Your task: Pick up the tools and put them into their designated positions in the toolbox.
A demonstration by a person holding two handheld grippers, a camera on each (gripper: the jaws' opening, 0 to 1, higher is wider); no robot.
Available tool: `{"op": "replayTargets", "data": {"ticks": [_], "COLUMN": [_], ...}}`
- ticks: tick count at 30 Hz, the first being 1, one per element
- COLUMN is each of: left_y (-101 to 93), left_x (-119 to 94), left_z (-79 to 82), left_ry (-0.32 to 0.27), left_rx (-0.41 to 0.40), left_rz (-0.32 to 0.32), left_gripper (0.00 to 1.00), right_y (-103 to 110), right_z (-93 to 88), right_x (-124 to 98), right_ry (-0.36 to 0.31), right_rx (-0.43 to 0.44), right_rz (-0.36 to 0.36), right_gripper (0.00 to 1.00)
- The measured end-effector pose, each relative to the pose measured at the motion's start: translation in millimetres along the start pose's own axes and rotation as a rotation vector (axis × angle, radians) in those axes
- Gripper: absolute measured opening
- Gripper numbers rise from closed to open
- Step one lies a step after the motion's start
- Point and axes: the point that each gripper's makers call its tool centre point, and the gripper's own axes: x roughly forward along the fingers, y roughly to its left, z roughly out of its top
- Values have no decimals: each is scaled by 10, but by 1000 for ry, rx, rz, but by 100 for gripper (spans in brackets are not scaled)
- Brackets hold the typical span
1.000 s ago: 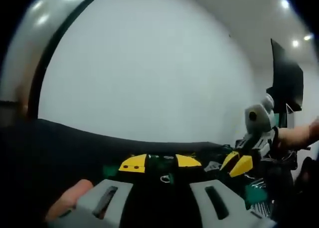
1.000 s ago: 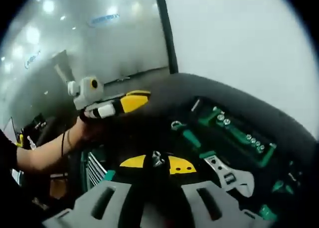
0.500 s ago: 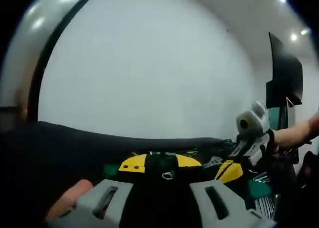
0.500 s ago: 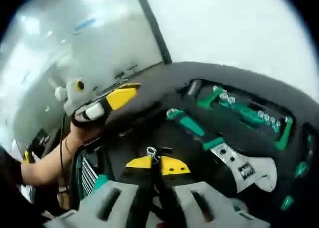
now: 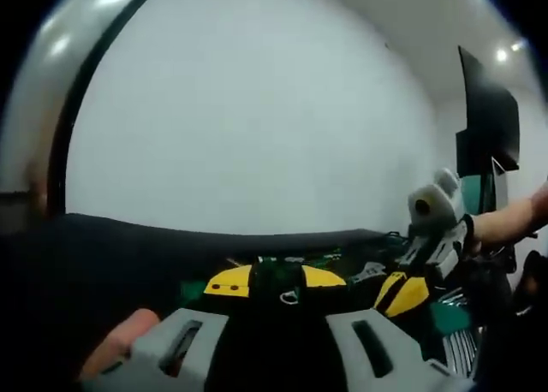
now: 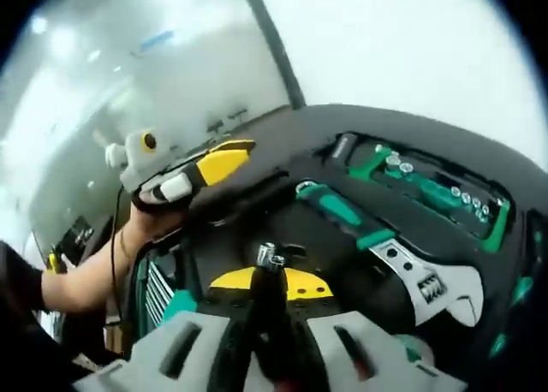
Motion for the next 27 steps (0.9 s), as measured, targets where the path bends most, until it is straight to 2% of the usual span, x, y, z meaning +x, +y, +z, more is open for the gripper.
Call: {"op": "replayTargets", "data": {"ticks": [3, 5, 6, 10, 13, 16, 21, 23, 27], "left_y": [1, 16, 18, 11, 2, -9, -4, -10, -12], "left_x": [8, 18, 19, 17, 11, 11, 12, 10, 7], "left_z": [-2, -8, -12, -17, -21, -21, -21, -19, -24], "left_ry": [2, 5, 7, 7, 7, 7, 8, 7, 9], "left_rx": [6, 10, 12, 17, 21, 23, 28, 29, 30], "left_rz": [-1, 0, 1, 1, 2, 0, 0, -2, -2], "left_gripper": [17, 17, 17, 17, 17, 17, 17, 17, 17], "right_y": [103, 103, 99, 4, -76, -68, -35, -41, -39], "right_z": [24, 34, 41, 97, 63, 5, -9, 9, 16], "right_x": [-5, 1, -11, 9, 28, 63, 106, 123, 77], "right_ry": [-24, -16, -5, 35, 88, 113, 127, 142, 148], "right_rx": [-86, -209, -229, -211, -278, -287, -288, -344, -313], "right_rz": [34, 1, -15, -28, -64, -54, -51, -36, -34], "right_gripper": [1, 0, 1, 6, 7, 10, 8, 7, 6]}}
